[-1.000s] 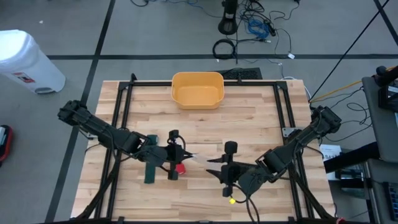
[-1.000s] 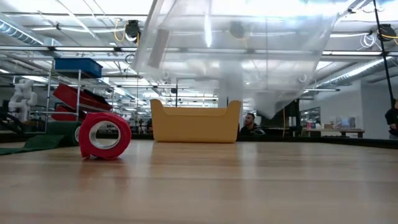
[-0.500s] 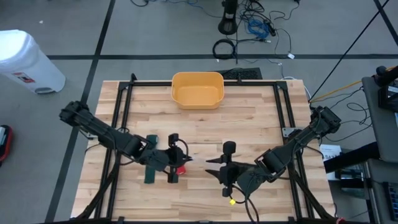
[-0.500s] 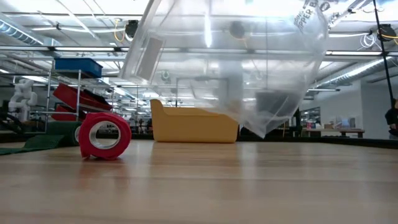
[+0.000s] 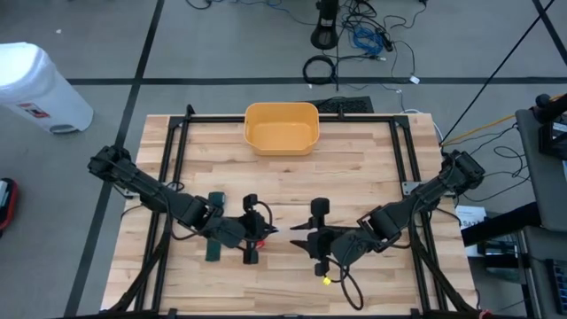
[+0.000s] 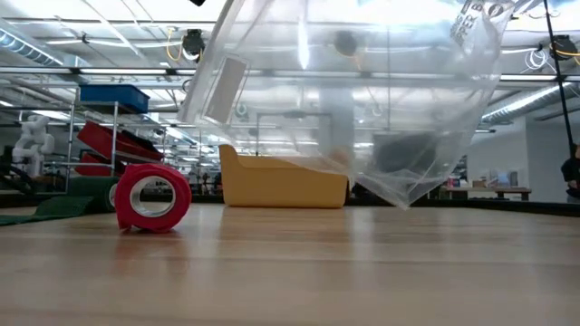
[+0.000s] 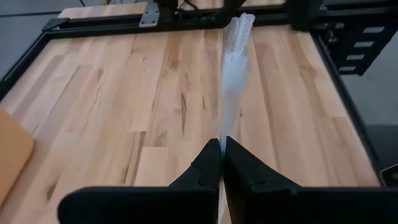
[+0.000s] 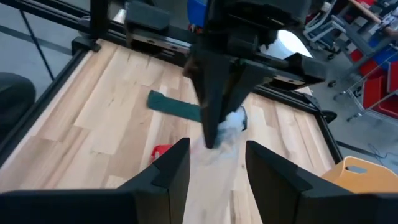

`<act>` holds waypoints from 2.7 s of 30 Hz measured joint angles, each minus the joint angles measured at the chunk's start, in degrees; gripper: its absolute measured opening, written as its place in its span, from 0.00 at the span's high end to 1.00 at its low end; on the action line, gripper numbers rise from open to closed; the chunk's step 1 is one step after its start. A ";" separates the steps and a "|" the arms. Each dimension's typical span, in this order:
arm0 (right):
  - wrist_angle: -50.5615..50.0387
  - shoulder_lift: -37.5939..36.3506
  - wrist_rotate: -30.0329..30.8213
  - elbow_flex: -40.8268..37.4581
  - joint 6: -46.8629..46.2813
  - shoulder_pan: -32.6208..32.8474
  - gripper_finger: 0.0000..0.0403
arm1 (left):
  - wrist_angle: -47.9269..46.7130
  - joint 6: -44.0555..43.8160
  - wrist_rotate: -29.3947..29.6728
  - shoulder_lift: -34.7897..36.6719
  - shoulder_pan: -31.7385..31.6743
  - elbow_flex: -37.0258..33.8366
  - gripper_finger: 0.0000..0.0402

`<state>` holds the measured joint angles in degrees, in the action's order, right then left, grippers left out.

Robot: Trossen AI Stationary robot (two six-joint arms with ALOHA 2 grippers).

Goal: Roll bandage
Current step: Open the transparent zip bag

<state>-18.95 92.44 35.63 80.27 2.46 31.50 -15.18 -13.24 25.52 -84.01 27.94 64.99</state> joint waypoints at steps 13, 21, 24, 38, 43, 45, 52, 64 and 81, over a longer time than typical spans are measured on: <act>8.43 2.49 0.10 0.00 6.27 -0.43 0.65 | 0.52 0.02 0.17 0.00 0.96 0.00 0.98; 8.49 2.49 0.03 0.00 5.90 -1.18 0.65 | 0.53 0.07 0.20 0.00 0.96 0.00 0.98; 8.49 2.49 0.09 0.00 5.87 -1.50 0.65 | 0.57 0.09 0.20 0.00 0.96 0.00 0.98; 8.43 2.51 -4.34 0.00 5.46 -2.63 0.78 | 0.65 0.16 0.24 0.00 0.96 0.00 0.98; 8.48 2.90 -4.41 0.00 5.71 -2.82 0.84 | 0.53 0.14 0.24 -0.02 0.96 0.00 0.98; 8.55 3.07 -4.42 0.00 5.77 -2.93 0.85 | 0.60 0.16 0.24 -0.04 0.96 0.00 0.98; 9.37 3.34 -4.43 0.00 6.77 -3.05 0.88 | 0.68 0.16 0.24 -0.04 1.00 -0.02 0.98; 9.81 3.34 -4.43 0.00 7.67 -2.97 0.99 | 0.68 0.16 0.24 -0.04 0.98 0.00 0.98; 7.67 3.28 -4.23 0.00 7.70 -2.83 1.00 | 2.90 4.54 4.99 -0.04 2.05 -0.02 0.86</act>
<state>-11.28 95.72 31.40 80.27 10.15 28.67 -12.28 -8.69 30.51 -84.05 29.99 64.97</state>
